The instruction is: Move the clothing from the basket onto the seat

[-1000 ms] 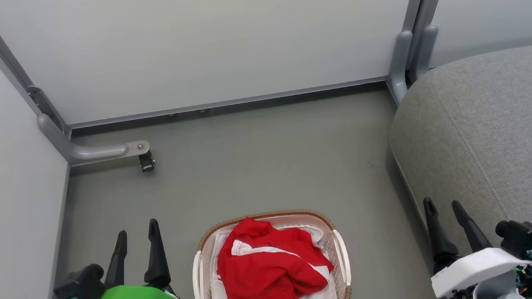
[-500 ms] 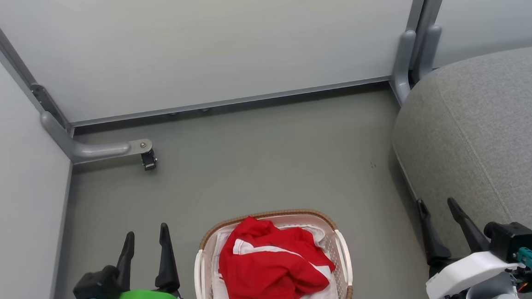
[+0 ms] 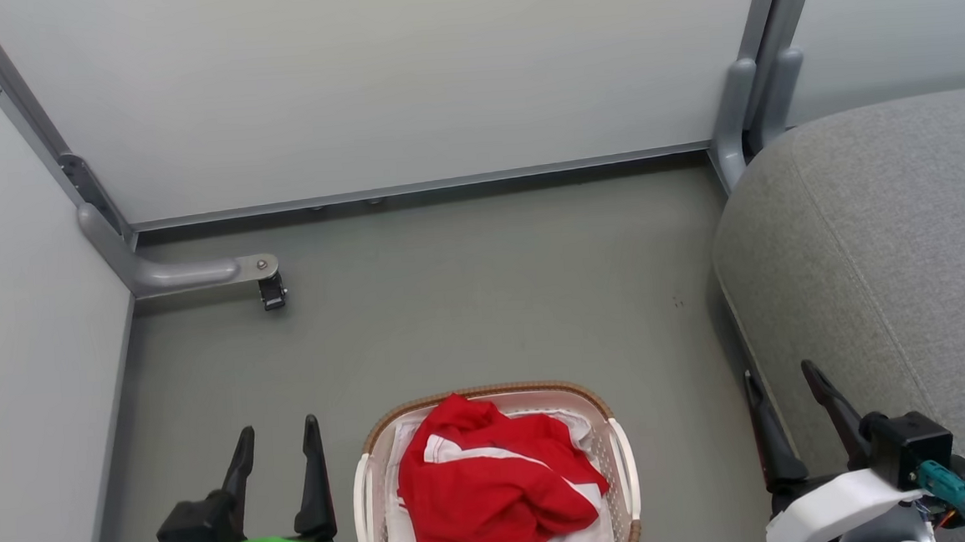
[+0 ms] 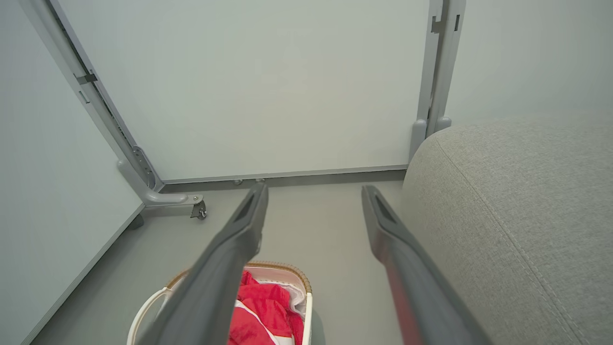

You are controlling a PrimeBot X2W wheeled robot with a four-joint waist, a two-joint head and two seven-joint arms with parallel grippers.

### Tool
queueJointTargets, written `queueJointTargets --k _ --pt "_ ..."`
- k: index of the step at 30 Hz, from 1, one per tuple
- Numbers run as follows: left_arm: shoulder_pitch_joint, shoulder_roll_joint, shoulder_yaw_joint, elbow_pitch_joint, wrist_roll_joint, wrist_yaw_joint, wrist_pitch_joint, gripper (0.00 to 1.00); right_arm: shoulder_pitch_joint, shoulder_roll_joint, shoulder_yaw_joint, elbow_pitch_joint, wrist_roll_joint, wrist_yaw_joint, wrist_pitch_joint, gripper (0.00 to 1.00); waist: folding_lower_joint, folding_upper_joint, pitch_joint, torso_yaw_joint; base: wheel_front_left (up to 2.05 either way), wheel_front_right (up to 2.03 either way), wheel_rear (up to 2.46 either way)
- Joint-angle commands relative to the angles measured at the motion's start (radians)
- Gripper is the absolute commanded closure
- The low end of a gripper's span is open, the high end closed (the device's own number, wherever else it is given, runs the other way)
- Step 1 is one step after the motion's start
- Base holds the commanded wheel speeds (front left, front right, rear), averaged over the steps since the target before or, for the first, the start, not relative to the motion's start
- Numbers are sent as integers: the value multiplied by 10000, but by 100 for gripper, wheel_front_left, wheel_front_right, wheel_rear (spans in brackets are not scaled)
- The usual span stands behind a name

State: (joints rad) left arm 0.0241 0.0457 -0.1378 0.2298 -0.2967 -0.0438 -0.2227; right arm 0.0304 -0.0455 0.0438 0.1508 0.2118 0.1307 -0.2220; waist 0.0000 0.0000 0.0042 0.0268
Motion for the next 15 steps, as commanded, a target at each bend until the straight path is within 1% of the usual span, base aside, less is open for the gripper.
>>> queueJointTargets --k 1,15 --pt "182 61 -48 -20 225 43 -100 0 116 -59 24 -83 -224 0 -105 0 0 0 -2 2 0 0 0" --pt "252 69 -203 17 1173 87 -358 0 218 -71 146 -117 -1231 0 -366 0 0 0 10 44 0 0 0"
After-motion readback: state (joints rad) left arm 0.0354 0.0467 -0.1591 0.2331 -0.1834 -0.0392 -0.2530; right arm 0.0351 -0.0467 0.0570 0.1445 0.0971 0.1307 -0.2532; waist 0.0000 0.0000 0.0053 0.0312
